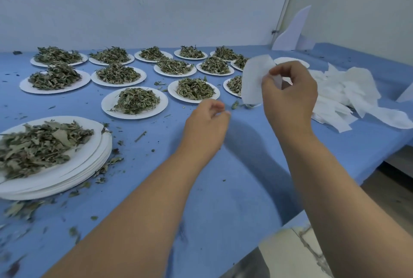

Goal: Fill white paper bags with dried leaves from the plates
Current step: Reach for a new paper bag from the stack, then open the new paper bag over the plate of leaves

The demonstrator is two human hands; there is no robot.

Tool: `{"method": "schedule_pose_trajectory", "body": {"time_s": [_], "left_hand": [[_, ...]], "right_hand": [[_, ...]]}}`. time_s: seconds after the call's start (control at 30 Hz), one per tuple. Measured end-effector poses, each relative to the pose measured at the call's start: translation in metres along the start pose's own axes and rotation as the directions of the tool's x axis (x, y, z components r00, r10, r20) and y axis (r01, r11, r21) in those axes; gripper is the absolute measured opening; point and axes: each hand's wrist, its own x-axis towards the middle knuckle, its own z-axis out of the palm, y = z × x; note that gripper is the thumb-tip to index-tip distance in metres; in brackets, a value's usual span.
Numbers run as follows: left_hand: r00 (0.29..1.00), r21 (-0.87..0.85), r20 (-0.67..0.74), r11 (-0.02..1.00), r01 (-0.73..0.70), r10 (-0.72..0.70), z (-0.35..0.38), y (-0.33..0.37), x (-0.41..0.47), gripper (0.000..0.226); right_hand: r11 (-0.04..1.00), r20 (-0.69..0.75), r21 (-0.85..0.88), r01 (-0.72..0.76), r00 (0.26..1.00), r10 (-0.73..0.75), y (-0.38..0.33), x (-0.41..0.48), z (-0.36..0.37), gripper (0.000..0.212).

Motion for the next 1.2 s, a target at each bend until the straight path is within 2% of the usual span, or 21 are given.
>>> {"method": "schedule_pose_trajectory", "body": {"time_s": [0.03, 0.1, 0.17, 0.27, 0.33, 0.4, 0.47, 0.6, 0.67, 0.77, 0.83, 0.9, 0.97, 1.07, 1.13, 1.2], "left_hand": [[0.998, -0.152, 0.0, 0.987, 0.056, -0.057, -0.004, 0.006, -0.001, 0.019], [0.988, -0.47, 0.057, 0.869, 0.156, -0.147, -0.02, 0.021, -0.003, 0.032], [0.985, -0.639, 0.1, 0.75, 0.171, -0.139, -0.048, 0.035, -0.007, 0.032], [0.991, -0.658, 0.107, 0.742, 0.13, -0.078, -0.104, 0.043, -0.023, 0.017], [0.992, -0.664, 0.114, 0.738, 0.12, -0.059, -0.139, 0.044, -0.036, 0.029], [0.998, -0.644, 0.048, 0.763, 0.056, -0.033, -0.169, 0.045, -0.049, 0.044], [0.998, -0.627, -0.058, 0.778, -0.035, -0.002, -0.197, 0.044, -0.062, 0.048], [0.99, -0.53, -0.134, 0.842, -0.105, 0.039, -0.249, 0.041, -0.085, 0.057], [0.986, -0.451, -0.159, 0.884, -0.124, 0.058, -0.27, 0.038, -0.094, 0.053], [0.954, -0.4, -0.293, 0.898, -0.186, 0.067, -0.298, 0.037, -0.102, 0.04], [0.895, -0.393, -0.443, 0.883, -0.256, 0.062, -0.322, 0.034, -0.106, 0.024], [0.797, -0.348, -0.6, 0.876, -0.333, 0.064, -0.35, 0.03, -0.111, 0.017], [0.659, -0.155, -0.744, 0.93, -0.335, 0.114, -0.375, 0.025, -0.117, 0.019], [0.49, 0.166, -0.832, 0.959, -0.229, 0.261, -0.397, 0.021, -0.126, 0.021], [0.459, 0.296, -0.817, 0.937, -0.186, 0.349, -0.402, 0.021, -0.129, 0.02], [0.483, 0.396, -0.774, 0.909, -0.134, 0.408, -0.403, 0.022, -0.13, 0.017]], "right_hand": [[0.993, 0.013, 0.116, -0.028, 1.0, 0.027, -0.015, -0.005, 0.003, 0.015], [0.934, 0.129, 0.342, -0.105, 0.99, 0.064, -0.042, -0.014, 0.011, 0.02], [0.84, 0.299, 0.49, -0.234, 0.95, 0.091, -0.062, -0.024, 0.023, 0.023], [0.667, 0.516, 0.579, -0.468, 0.844, 0.144, -0.084, -0.04, 0.047, 0.028], [0.565, 0.609, 0.592, -0.574, 0.778, 0.153, -0.097, -0.053, 0.064, 0.03], [0.553, 0.658, 0.576, -0.602, 0.743, 0.123, -0.11, -0.066, 0.083, 0.029], [0.594, 0.669, 0.555, -0.583, 0.737, 0.099, -0.123, -0.079, 0.102, 0.026], [0.604, 0.652, 0.548, -0.579, 0.748, 0.126, -0.15, -0.094, 0.136, 0.023], [0.628, 0.645, 0.538, -0.563, 0.754, 0.124, -0.165, -0.099, 0.154, 0.022], [0.737, 0.66, 0.454, -0.501, 0.745, 0.099, -0.187, -0.113, 0.184, 0.026], [0.878, 0.672, 0.336, -0.341, 0.74, 0.031, -0.198, -0.127, 0.201, 0.033], [0.948, 0.671, 0.295, -0.124, 0.733, -0.113, -0.209, -0.147, 0.212, 0.031], [0.946, 0.696, 0.322, 0.033, 0.669, -0.261, -0.219, -0.168, 0.219, 0.023], [0.912, 0.775, 0.38, 0.155, 0.486, -0.405, -0.233, -0.202, 0.227, 0.016], [0.892, 0.803, 0.415, 0.179, 0.389, -0.452, -0.24, -0.22, 0.233, 0.017], [0.887, 0.815, 0.432, 0.165, 0.35, -0.462, -0.245, -0.233, 0.239, 0.02]]}}
